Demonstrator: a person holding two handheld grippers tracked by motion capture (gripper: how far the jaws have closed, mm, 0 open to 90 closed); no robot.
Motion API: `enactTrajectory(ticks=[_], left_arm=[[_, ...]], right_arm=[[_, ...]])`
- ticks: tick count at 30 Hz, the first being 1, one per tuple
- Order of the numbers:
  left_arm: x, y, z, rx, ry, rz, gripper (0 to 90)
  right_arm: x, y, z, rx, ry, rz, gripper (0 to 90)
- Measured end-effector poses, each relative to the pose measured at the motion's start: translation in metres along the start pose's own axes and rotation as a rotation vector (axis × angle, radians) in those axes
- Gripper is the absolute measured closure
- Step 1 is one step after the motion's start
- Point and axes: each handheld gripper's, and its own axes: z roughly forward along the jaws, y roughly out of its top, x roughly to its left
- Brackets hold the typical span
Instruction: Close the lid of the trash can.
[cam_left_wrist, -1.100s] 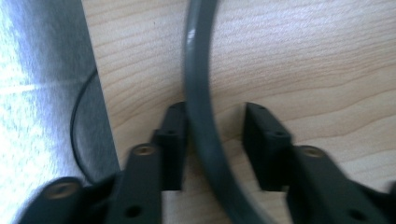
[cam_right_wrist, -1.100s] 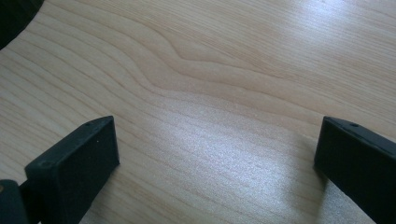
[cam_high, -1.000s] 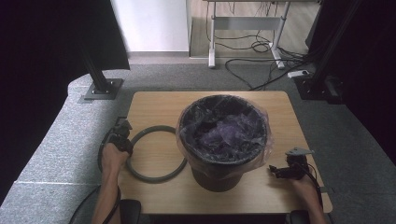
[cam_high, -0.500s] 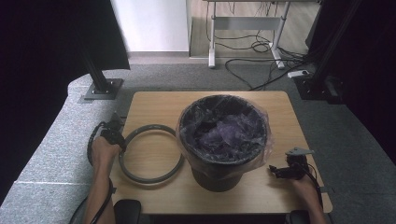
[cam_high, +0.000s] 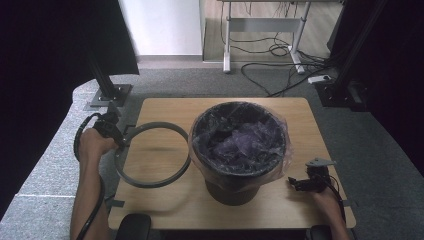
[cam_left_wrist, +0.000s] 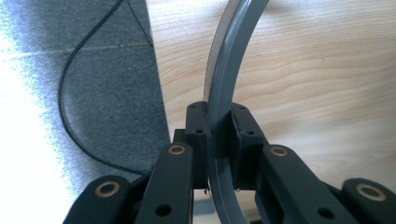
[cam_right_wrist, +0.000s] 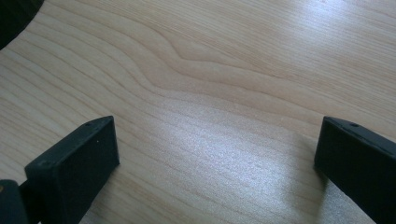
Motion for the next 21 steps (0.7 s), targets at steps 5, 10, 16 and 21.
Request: enactTrajectory(ticks=[5, 10, 16, 21], left_arm=[[0.0, 0.0, -0.03, -0.003, -0.004, 0.004, 79.8], [-0.001, -0.002, -0.058, -0.019, -0.002, 0.011, 79.8], [-0.002, -0.004, -0.092, -0.045, -0.006, 0.01, 79.8], [-0.008, -0.005, -0.123, -0.076, -0.017, 0.023, 79.8]], right_arm=[[0.0, 0.0, 0.0, 0.0, 0.0, 0.0, 0.0], [0.0, 0.0, 0.0, 0.0, 0.001, 0.0, 0.0], [0.0, 0.0, 0.0, 0.0, 0.001, 0.0, 0.0], [0.0, 0.0, 0.0, 0.0, 0.001, 0.0, 0.0]])
